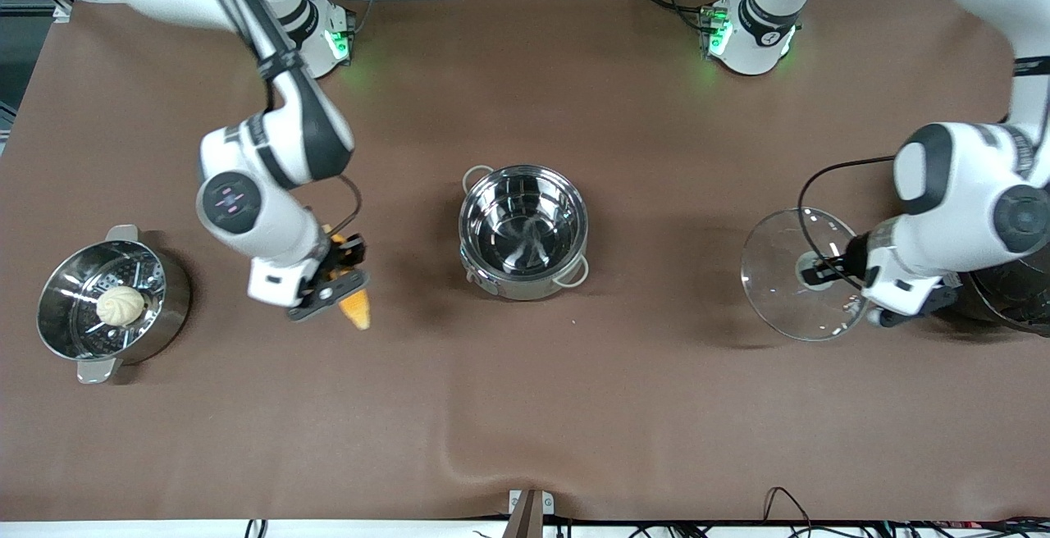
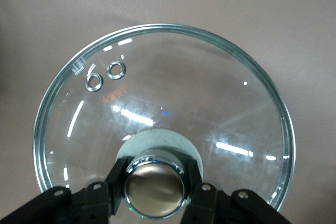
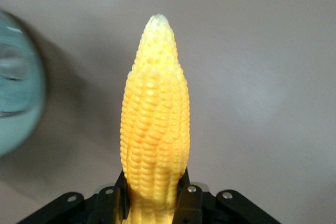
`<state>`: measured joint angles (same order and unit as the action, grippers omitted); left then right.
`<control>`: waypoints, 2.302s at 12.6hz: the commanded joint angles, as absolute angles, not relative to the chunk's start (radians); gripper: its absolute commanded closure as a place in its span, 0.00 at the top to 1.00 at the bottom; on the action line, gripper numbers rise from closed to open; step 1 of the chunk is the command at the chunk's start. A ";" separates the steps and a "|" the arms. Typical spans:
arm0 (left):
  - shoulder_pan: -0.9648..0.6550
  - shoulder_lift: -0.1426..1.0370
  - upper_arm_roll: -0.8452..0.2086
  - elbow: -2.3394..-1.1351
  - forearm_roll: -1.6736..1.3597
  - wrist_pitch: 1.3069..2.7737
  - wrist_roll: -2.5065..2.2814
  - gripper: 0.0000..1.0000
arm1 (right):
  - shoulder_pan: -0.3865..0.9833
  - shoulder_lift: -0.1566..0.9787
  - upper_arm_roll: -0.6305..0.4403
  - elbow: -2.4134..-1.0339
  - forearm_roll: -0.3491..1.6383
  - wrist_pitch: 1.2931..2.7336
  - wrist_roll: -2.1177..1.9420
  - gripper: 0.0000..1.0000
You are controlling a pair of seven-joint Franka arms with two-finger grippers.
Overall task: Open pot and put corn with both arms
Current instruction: 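Carry the corn over the open pot with the right gripper, then drop the corn into the pot while the left gripper sets the lid down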
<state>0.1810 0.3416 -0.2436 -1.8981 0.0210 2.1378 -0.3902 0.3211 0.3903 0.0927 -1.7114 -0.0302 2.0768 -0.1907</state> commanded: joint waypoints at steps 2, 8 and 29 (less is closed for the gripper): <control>0.192 0.278 -0.250 -2.130 0.101 2.371 -0.387 0.00 | 0.514 0.393 0.074 -1.611 -0.064 2.002 -0.186 0.00; 0.190 0.322 -0.249 -2.183 0.166 2.442 -0.396 0.10 | 0.686 0.544 0.071 -1.422 -0.130 2.006 -0.137 0.00; 0.172 0.143 -0.364 -1.397 0.150 1.491 -0.385 1.00 | 0.805 0.652 0.071 -1.362 -0.235 1.936 0.109 1.00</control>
<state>0.1713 0.1745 -0.3442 -1.3964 0.1426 1.5220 -0.3770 0.7925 0.6524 0.0804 -1.3897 -0.2122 1.9713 0.0714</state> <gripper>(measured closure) 0.000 0.000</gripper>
